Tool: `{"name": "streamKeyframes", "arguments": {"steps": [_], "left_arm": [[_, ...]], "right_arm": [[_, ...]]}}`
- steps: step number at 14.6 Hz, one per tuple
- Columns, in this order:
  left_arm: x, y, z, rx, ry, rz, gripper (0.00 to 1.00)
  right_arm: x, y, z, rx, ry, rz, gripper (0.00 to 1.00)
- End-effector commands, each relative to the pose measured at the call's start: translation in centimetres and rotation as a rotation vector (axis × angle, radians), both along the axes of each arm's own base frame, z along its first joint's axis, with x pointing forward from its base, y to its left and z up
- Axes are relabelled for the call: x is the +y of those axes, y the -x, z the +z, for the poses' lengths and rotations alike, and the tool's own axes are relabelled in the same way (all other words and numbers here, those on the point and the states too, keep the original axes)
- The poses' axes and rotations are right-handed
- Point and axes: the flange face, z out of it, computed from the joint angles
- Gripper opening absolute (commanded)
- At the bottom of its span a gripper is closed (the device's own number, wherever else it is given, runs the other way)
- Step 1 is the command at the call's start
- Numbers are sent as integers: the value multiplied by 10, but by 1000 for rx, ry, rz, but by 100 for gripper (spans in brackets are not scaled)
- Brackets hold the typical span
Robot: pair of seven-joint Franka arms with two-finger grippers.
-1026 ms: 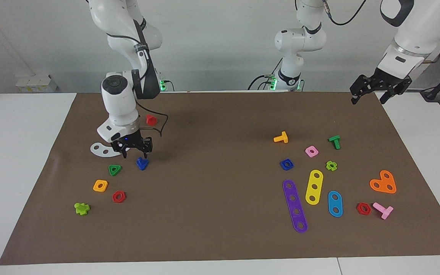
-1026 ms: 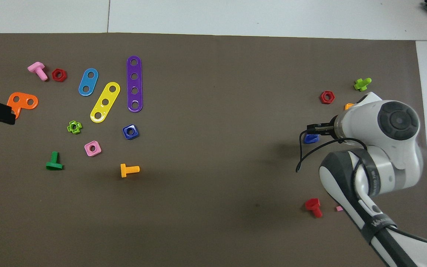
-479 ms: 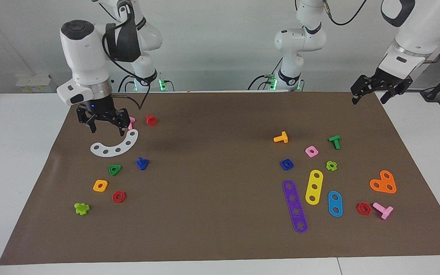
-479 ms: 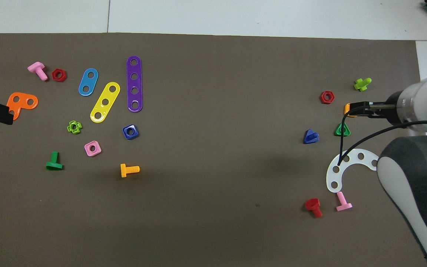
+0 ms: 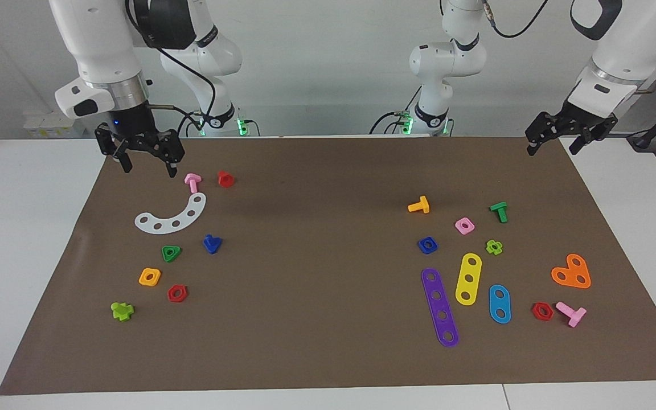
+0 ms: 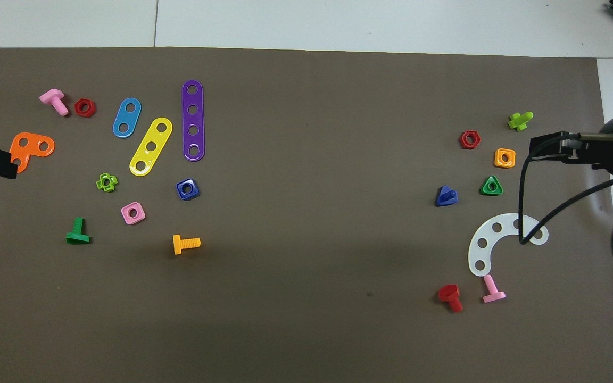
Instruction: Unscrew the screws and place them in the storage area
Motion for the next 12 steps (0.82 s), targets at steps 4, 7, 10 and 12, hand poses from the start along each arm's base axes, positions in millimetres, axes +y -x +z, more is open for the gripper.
{"name": "streamKeyframes", "arguments": {"steps": [4, 7, 10, 12], "left_arm": [[0, 8, 2, -3, -13, 1, 100], [-2, 7, 2, -8, -13, -4, 100], [-7, 6, 1, -11, -13, -15, 100], [-7, 6, 1, -11, -13, -15, 100]], "right_arm": [[1, 15, 10, 93, -41, 5, 100], [0, 17, 4, 101, -41, 3, 100], [0, 21, 0, 111, -37, 27, 100], [1, 21, -1, 108, -35, 38, 100]]}}
